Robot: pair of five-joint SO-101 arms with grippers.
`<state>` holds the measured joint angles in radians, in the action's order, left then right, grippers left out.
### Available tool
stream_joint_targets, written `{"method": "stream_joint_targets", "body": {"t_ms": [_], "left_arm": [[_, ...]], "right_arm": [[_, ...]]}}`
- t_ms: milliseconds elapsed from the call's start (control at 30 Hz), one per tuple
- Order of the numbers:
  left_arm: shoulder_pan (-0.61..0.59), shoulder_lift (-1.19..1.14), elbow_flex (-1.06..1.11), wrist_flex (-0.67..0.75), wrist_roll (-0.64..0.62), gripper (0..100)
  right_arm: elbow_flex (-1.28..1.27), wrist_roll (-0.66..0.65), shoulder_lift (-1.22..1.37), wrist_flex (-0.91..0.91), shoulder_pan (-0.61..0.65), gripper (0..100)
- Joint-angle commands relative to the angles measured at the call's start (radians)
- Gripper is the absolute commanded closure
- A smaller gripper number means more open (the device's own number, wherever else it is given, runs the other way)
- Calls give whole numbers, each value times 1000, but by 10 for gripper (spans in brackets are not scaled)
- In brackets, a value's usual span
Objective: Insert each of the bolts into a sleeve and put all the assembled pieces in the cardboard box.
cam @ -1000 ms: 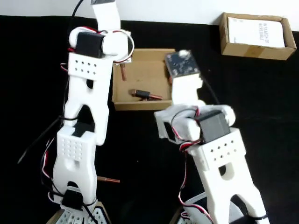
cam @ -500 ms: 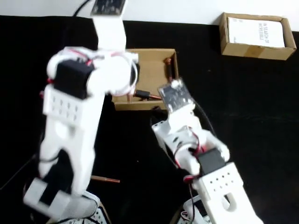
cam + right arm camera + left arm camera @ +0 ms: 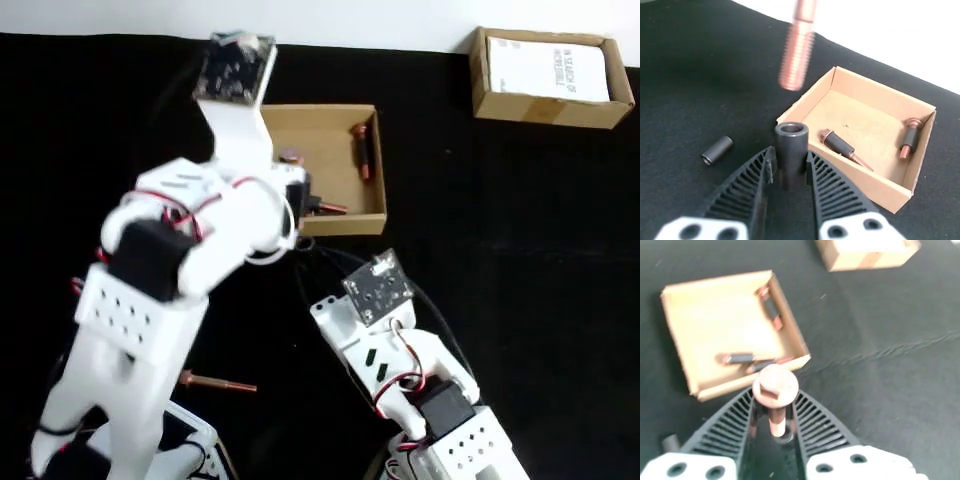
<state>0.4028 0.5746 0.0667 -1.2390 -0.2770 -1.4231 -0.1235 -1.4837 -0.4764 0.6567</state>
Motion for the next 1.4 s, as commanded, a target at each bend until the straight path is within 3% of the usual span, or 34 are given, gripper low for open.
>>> {"method": "stream_joint_targets", "body": {"t_ms": [0, 133, 400, 1133, 1367], "left_arm": [[54, 108, 124, 172, 0, 992], [88, 170, 225, 267, 0, 992], [70, 182, 245, 262, 2, 992], [47, 182, 344, 284, -2, 992], [48, 174, 366, 284, -155, 992]], "right_arm": [[-5, -6, -59, 24, 5, 992], [-7, -6, -84, 22, -10, 992], [-8, -6, -85, 22, -94, 992], [-45, -9, -90, 28, -96, 992], [-45, -9, -90, 28, -96, 992]]}}
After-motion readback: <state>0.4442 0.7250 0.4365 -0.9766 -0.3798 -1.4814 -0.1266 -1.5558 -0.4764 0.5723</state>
